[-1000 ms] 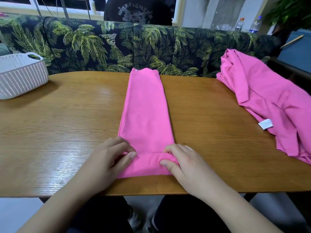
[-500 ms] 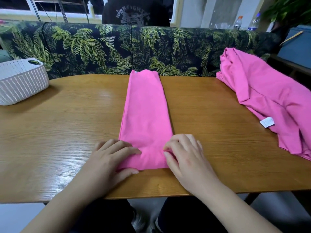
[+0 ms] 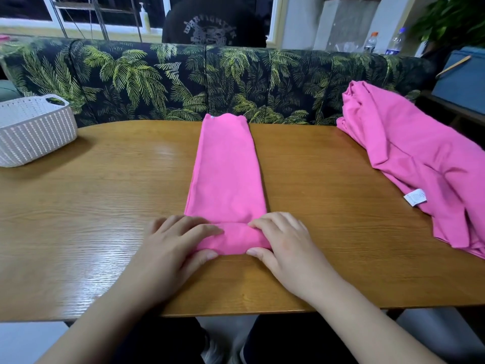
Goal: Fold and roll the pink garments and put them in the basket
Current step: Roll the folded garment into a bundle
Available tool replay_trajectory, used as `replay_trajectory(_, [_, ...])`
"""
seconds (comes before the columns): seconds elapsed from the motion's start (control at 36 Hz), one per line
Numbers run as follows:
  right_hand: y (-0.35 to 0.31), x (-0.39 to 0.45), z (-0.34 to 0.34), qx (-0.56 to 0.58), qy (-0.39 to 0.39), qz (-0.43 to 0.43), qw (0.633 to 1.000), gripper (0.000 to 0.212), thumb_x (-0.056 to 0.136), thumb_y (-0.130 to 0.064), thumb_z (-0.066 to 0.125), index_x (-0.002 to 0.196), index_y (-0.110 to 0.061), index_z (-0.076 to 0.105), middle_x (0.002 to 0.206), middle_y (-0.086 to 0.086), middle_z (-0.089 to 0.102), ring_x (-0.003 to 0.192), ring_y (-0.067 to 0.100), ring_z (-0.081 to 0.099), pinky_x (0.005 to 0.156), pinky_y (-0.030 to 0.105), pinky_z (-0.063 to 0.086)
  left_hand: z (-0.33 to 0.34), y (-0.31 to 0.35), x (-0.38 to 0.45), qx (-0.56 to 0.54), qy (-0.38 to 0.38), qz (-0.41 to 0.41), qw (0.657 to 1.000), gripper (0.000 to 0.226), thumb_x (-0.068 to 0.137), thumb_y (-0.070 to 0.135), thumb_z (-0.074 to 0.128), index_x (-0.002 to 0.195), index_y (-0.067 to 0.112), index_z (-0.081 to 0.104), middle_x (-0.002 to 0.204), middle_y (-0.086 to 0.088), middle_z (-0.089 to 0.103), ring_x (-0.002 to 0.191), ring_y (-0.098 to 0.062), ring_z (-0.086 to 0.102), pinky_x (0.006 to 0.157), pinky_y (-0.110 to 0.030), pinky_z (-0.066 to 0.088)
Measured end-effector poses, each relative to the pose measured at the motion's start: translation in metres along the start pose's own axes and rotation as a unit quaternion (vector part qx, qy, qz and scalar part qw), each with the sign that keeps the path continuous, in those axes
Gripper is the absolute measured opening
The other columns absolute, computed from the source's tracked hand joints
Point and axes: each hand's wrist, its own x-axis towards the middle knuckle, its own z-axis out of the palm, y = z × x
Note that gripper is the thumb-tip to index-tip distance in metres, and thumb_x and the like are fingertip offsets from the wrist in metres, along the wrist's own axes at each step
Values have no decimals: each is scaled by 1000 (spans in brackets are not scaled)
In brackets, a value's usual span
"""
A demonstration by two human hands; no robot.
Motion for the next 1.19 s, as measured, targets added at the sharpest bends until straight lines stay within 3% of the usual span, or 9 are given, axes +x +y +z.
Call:
replay_trajectory(0.19, [6, 18, -7, 57, -85, 37, 994, 76, 79, -66, 23, 129, -20, 56, 126, -3, 57, 117, 20, 47, 97, 32, 32, 5, -9, 0, 30, -6, -1, 1000, 52, 81, 58, 49, 127, 34, 50, 123, 2, 49, 114, -17, 47, 89, -29, 26])
replay_trajectory(0.33, [9, 33, -7, 64, -113, 82, 988, 45, 98, -48, 40, 133, -22, 50, 134, -4, 53, 122, 20, 43, 103, 35, 30, 9, -13, 9, 94, 25, 7, 995, 57, 82, 56, 46, 129, 25, 56, 115, 1, 54, 111, -21, 46, 91, -37, 28])
replay_trajectory(0.42, [9, 39, -4, 72, -102, 98, 987, 45, 96, -52, 33, 125, -22, 50, 126, -3, 56, 114, 21, 47, 96, 37, 35, 13, -15, 16, 111, 26, 5, 993, 58, 82, 55, 45, 130, 22, 53, 110, 1, 58, 107, -20, 47, 88, -38, 30])
replay_trajectory(0.67, [13, 48, 8, 119, -58, 130, 983, 23, 99, -40, 40, 102, -19, 49, 106, 2, 55, 104, 21, 47, 89, 37, 37, 23, -21, 23, 122, 17, -22, 992, 67, 83, 58, 42, 136, 18, 46, 117, -4, 53, 108, -24, 47, 90, -38, 32])
replay_trajectory(0.75, [12, 52, 9, 115, -53, 144, 981, 25, 99, -40, 38, 100, -18, 49, 104, 1, 55, 104, 20, 44, 90, 39, 37, 20, -21, 27, 110, -7, -11, 994, 63, 85, 56, 41, 140, 25, 38, 110, 0, 57, 100, -22, 52, 86, -38, 39])
replay_trajectory(0.86, [8, 47, 8, 64, -50, 134, 988, 32, 101, -40, 35, 114, -16, 53, 115, 2, 50, 113, 19, 38, 94, 35, 34, 11, -23, 33, 66, -52, -7, 996, 52, 88, 61, 36, 135, 38, 39, 99, 6, 57, 88, -21, 55, 75, -42, 47])
replay_trajectory(0.97, [9, 39, 0, 35, -70, 126, 989, 36, 102, -43, 29, 113, -18, 53, 115, 0, 54, 111, 22, 44, 92, 36, 33, 6, -21, 35, -1, -104, -14, 995, 50, 87, 66, 34, 133, 47, 33, 102, 8, 59, 94, -19, 57, 81, -45, 47])
replay_trajectory(1.08, [7, 27, -12, 45, -92, 108, 989, 55, 80, -60, 2, 90, -24, 43, 96, -4, 51, 100, 22, 49, 88, 38, 37, 2, -9, 25, -66, -116, -10, 991, 52, 87, 69, 34, 136, 50, 31, 100, 11, 61, 96, -12, 58, 85, -35, 44])
replay_trajectory(1.19, [5, 2, -17, 40, -79, 60, 994, 54, 85, -59, 10, 100, -26, 50, 102, -9, 45, 100, 12, 42, 91, 33, 38, -2, 6, 14, -90, -124, -2, 988, 51, 88, 69, 34, 136, 52, 29, 101, 15, 64, 94, -4, 57, 87, -27, 38])
